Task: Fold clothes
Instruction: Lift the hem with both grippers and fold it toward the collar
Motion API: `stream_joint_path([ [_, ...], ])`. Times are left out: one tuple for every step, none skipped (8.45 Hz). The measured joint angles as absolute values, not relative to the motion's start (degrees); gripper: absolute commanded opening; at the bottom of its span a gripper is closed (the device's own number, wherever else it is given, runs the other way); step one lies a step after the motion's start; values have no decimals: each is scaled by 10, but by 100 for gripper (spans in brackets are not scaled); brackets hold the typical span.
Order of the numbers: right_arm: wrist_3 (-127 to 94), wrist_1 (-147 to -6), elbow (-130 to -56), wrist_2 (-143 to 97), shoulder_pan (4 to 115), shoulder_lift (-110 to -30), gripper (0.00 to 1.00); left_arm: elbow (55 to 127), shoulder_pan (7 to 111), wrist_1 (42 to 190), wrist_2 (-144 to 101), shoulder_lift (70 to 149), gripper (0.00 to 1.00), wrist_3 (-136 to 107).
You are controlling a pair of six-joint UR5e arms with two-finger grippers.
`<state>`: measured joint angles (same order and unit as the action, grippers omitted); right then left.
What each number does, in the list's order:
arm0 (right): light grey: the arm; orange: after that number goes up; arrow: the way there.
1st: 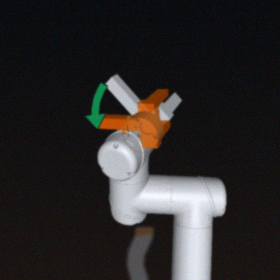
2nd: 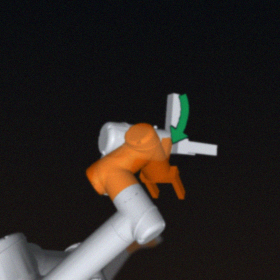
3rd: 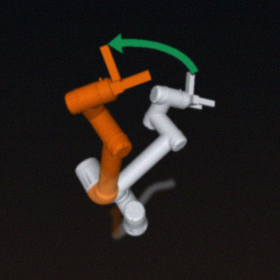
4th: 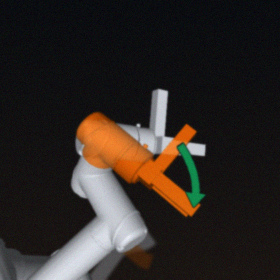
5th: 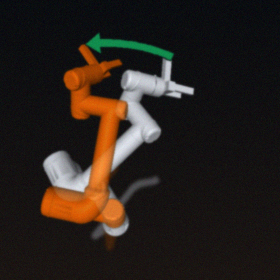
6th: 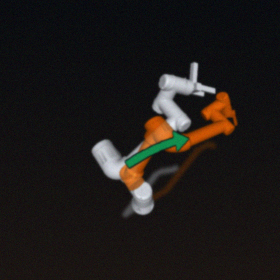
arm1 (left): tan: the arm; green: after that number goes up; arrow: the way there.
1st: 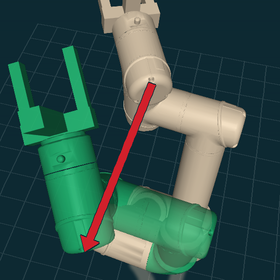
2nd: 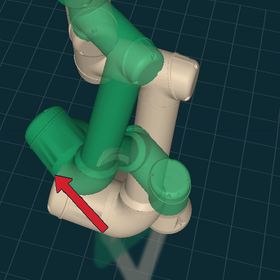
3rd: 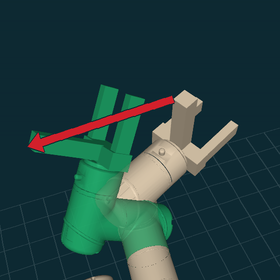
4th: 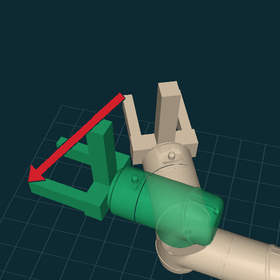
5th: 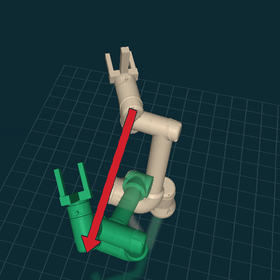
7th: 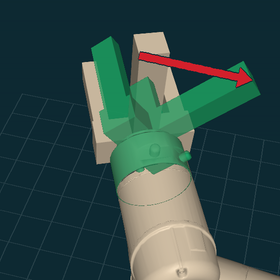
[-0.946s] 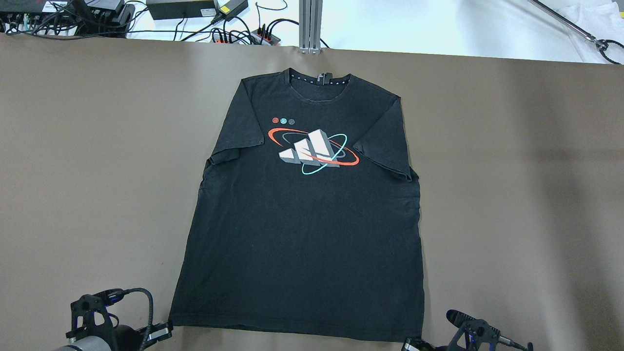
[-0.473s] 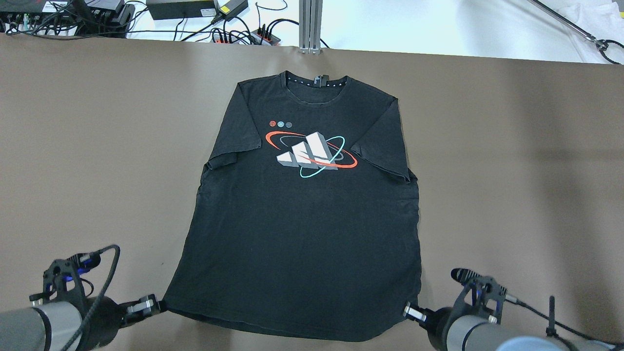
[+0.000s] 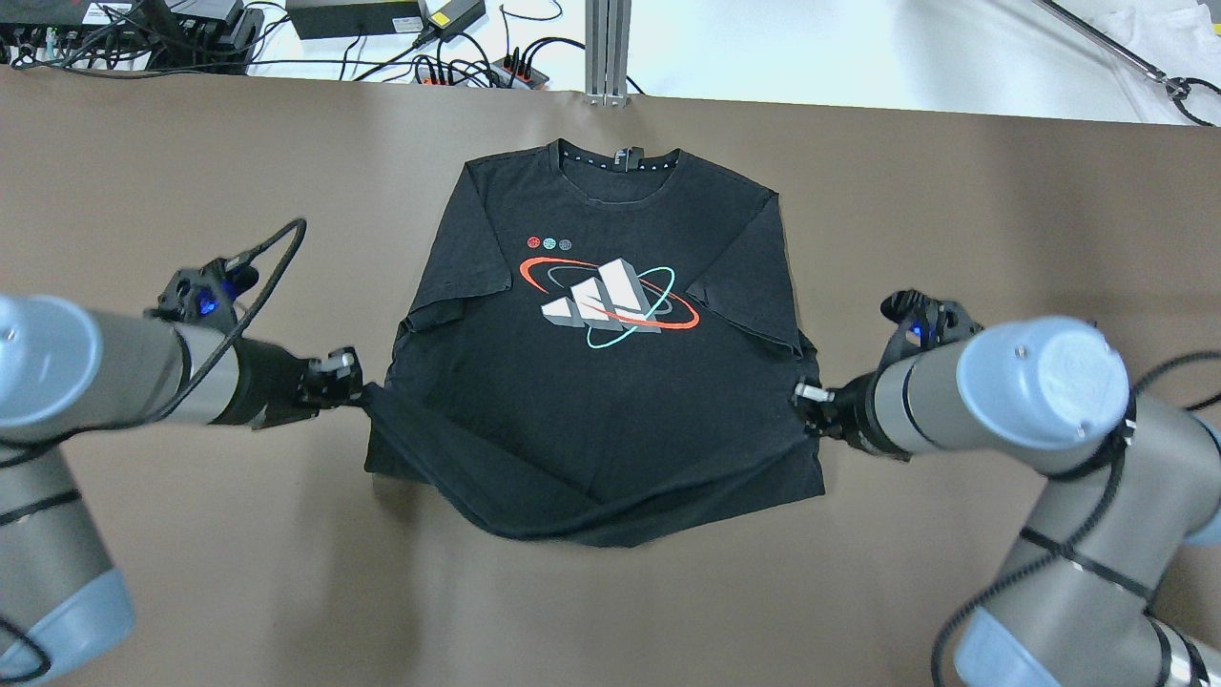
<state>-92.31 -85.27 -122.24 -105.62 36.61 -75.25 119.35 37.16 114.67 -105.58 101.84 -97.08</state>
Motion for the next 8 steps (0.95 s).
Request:
stream_joint_path([
  [-872,-859,-1179,-1077,411,-720,0,1147,415,1125,-1081,1068,0,-949],
  [-835,-861,-1136,-1085,445,-689,0,1100,451,1115,-1096,1105,0,-930],
  [-814,-862,-1097,-1089,473,-662,0,1057,480,1112,-1111,1135,0,-916],
  [-798,-862,-1065,-1091,495,-642,0,1023,505,1111,-1128,1157,0,-903],
  [-779,-862,-1039,-1092,513,-626,0,1004,526,1110,-1144,1169,0,-893],
  [-761,-862,-1018,-1094,528,-615,0,994,543,1109,-1157,1175,0,-887],
  [-748,-862,-1000,-1094,538,-603,0,988,552,1109,-1163,1178,0,-885],
  [-739,-862,-980,-1095,546,-588,0,983,556,1109,-1165,1182,0,-884],
])
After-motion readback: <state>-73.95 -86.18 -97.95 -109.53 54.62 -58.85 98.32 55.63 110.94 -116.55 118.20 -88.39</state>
